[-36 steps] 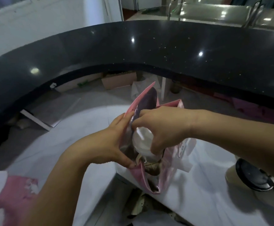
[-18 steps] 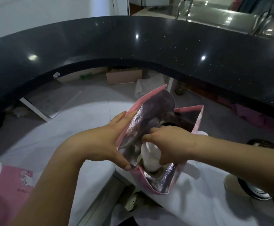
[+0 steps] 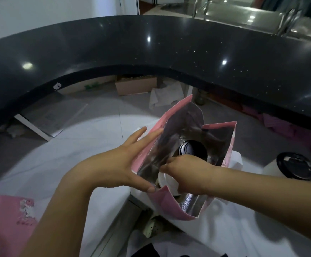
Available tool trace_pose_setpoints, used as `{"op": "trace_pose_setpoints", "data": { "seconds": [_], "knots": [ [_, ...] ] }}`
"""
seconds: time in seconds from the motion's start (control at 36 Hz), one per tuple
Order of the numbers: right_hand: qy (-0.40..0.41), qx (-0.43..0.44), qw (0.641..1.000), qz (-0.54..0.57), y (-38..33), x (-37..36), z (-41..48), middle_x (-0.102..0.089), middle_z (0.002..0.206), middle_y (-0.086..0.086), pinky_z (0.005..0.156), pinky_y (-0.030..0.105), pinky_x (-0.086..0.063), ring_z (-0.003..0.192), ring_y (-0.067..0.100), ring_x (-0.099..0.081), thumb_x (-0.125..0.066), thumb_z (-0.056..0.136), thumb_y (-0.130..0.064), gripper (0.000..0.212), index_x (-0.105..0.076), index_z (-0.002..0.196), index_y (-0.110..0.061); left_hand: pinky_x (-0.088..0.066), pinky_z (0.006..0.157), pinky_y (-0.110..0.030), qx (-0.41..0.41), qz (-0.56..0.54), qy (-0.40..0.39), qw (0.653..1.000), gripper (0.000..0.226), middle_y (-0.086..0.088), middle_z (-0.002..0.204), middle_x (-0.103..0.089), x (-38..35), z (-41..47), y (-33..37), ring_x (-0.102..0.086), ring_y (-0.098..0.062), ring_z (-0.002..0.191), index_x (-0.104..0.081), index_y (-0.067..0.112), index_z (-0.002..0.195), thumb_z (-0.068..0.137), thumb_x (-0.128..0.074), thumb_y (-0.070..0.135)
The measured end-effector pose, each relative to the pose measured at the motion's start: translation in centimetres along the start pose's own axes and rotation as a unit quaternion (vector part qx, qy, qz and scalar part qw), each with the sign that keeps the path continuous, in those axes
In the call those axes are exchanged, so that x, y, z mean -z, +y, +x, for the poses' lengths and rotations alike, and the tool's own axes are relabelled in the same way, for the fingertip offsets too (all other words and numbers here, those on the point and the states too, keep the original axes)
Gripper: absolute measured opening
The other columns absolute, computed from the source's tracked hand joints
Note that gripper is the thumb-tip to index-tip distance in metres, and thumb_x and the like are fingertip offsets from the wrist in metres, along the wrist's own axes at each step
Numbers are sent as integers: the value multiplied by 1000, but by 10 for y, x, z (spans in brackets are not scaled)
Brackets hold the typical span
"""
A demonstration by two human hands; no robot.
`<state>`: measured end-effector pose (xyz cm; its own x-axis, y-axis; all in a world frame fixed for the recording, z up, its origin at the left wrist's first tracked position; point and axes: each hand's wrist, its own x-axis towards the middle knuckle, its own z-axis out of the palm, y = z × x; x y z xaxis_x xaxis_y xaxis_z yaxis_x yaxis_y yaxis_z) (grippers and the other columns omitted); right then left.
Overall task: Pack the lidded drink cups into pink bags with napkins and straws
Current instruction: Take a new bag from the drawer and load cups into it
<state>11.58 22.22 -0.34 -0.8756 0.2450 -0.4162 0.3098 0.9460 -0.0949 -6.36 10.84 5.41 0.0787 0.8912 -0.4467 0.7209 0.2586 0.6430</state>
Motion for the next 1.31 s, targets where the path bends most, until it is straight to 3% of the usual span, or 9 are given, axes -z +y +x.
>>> {"op": "trace_pose_setpoints", "data": {
  "seconds": [0.14, 0.39, 0.56, 0.64, 0.75, 0.86, 0.97, 1.06, 1.31],
  "knots": [
    [-9, 0, 1000, 10, -1, 1, 3, -65, 118, 3, 74, 34, -47, 107, 28, -63, -75, 76, -18, 49, -59, 122, -21, -47, 105, -32, -13, 10, 8, 1000, 112, 38, 153, 22, -3, 1, 5, -10, -17, 151, 8, 84, 125, 71, -83, 52],
    [-23, -6, 999, 34, 8, 4, -2, -50, 145, -5, 96, 40, -51, 126, 23, -54, -81, 75, -35, 83, -40, 147, -37, -42, 102, -27, -19, 39, 5, 999, 100, 35, 154, 22, -4, 3, 8, -9, -19, 150, 8, 88, 119, 73, -76, 58],
    [107, -54, 972, 204, 19, 52, -46, -54, 138, -22, 101, 23, -45, 122, 0, -52, -71, 88, -37, 52, -52, 136, -41, -51, 101, -35, -42, 13, 24, 999, 99, 28, 159, 1, -1, 7, 6, -33, -16, 140, 5, 82, 129, 76, -75, 58],
    [197, -118, 943, 241, 24, 58, -73, -49, 143, -24, 102, 6, -30, 129, -10, -38, -69, 90, -37, 48, -53, 136, -41, -49, 102, -35, -59, -9, 42, 997, 100, 36, 149, -14, 0, 10, 6, -38, -9, 133, 6, 80, 131, 79, -74, 52],
    [339, -231, 875, 257, 21, 39, -101, -39, 153, -20, 121, 32, -21, 147, -4, -17, -68, 87, -45, 55, -51, 139, -42, -41, 111, -39, -33, 34, 29, 998, 101, 30, 158, -7, 4, 13, 9, -31, -11, 140, 15, 78, 131, 69, -65, 73],
    [420, -322, 791, 305, 4, 7, -125, -31, 156, -24, 120, 34, -21, 147, -8, -13, -61, 83, -57, 64, -45, 144, -43, -38, 112, -46, 13, 113, 14, 993, 112, 19, 161, -7, 10, 15, 17, -25, -19, 142, 24, 74, 131, 54, -57, 86],
    [438, -412, 726, 335, -15, -30, -143, -29, 157, -21, 120, 43, -28, 147, -6, -15, -55, 77, -62, 73, -45, 145, -38, -26, 115, -46, -11, 221, 100, 970, 113, 16, 162, -8, 13, 19, 33, -17, -20, 144, 25, 63, 139, 48, -31, 99],
    [417, -463, 705, 339, -30, -57, -159, -28, 158, -19, 121, 45, -25, 148, -2, -16, -53, 77, -66, 74, -43, 145, -39, -12, 120, -50, -87, 228, 148, 959, 106, 18, 163, 8, 12, 28, 50, 2, -18, 150, 23, 63, 140, 54, -30, 97],
    [372, -609, 632, 303, -60, -110, -216, -31, 159, -9, 118, 51, -27, 150, 13, -21, -60, 83, -62, 66, -42, 144, -43, 18, 113, -30, -306, 156, 81, 936, 95, 26, 152, 36, -64, 49, 124, 36, -3, 141, 22, 62, 141, 76, -46, 80]
  ]
}}
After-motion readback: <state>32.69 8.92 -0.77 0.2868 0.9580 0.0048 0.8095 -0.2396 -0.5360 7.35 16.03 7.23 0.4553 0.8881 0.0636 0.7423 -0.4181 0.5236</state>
